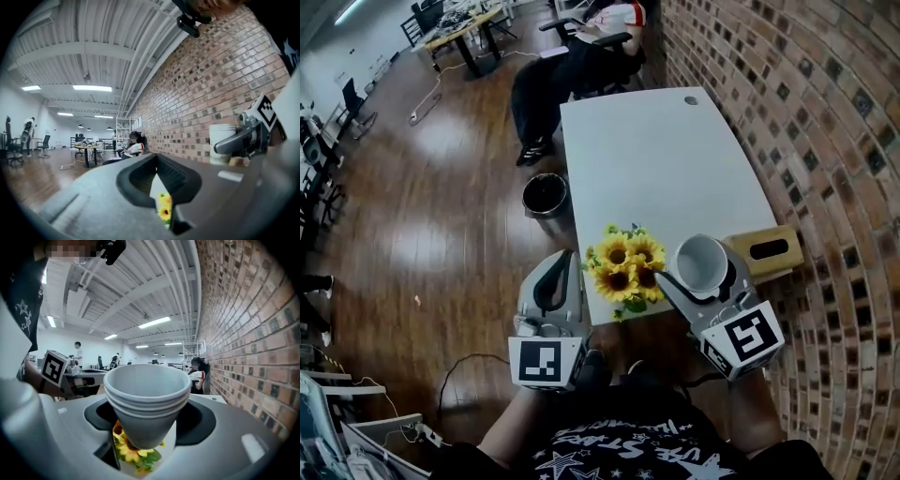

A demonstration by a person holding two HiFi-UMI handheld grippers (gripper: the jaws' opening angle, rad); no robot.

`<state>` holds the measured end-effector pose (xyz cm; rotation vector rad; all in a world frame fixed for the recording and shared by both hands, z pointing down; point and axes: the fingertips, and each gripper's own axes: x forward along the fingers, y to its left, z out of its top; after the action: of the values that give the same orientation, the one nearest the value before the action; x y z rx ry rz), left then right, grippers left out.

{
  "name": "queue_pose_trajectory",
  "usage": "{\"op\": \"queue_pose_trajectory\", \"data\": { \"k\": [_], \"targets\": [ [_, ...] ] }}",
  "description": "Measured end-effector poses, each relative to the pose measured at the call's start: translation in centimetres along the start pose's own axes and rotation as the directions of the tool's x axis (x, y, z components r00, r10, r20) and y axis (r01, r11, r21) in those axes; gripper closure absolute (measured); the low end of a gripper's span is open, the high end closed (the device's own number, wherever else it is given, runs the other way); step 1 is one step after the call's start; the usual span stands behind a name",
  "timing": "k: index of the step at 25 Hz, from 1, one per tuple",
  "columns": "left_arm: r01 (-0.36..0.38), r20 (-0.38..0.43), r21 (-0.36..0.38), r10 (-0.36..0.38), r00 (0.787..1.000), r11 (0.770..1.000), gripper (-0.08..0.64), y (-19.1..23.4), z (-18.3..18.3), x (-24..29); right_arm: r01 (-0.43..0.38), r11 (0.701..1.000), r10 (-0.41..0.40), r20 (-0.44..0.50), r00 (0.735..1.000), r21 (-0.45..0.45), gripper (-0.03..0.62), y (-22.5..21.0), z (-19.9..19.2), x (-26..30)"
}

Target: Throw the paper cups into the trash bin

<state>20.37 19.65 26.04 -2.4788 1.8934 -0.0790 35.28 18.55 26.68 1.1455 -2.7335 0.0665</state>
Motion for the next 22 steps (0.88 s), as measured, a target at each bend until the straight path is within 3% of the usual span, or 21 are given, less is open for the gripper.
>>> {"op": "queue_pose_trajectory", "data": {
  "k": [5, 12, 14, 17, 22],
  "targets": [
    [-0.058, 0.019, 0.012, 0.057, 0.998, 0.998, 0.555, 0.5, 0.5, -1.4, -0.152, 0.988, 0.152, 0.029, 0.988, -0.008, 0.255, 3.9, 1.3, 1.9],
    [-0.162, 0.032, 0.041, 0.161, 0.986, 0.986, 0.555, 1.9, -0.5, -2.4, -0.297, 0.955, 0.296, -0.046, 0.954, -0.01, 0.255, 6.1, -0.3, 2.1],
    [-0.154, 0.035, 0.049, 0.153, 0.988, 0.987, 0.555, 1.3, -0.7, -2.6, -0.331, 0.944, 0.329, -0.078, 0.941, -0.012, 0.255, 7.4, -0.9, 1.7],
    [-0.087, 0.044, 0.07, 0.084, 0.996, 0.994, 0.555, -0.7, -0.7, -1.9, -0.38, 0.925, 0.378, -0.068, 0.923, -0.004, 0.255, 9.2, -0.7, 0.8],
    [-0.024, 0.077, 0.074, 0.018, 0.997, 0.997, 0.555, -2.3, 0.0, -0.8, -0.357, 0.934, 0.357, -0.028, 0.934, 0.011, 0.255, 9.1, 0.9, 0.1]
  ]
}}
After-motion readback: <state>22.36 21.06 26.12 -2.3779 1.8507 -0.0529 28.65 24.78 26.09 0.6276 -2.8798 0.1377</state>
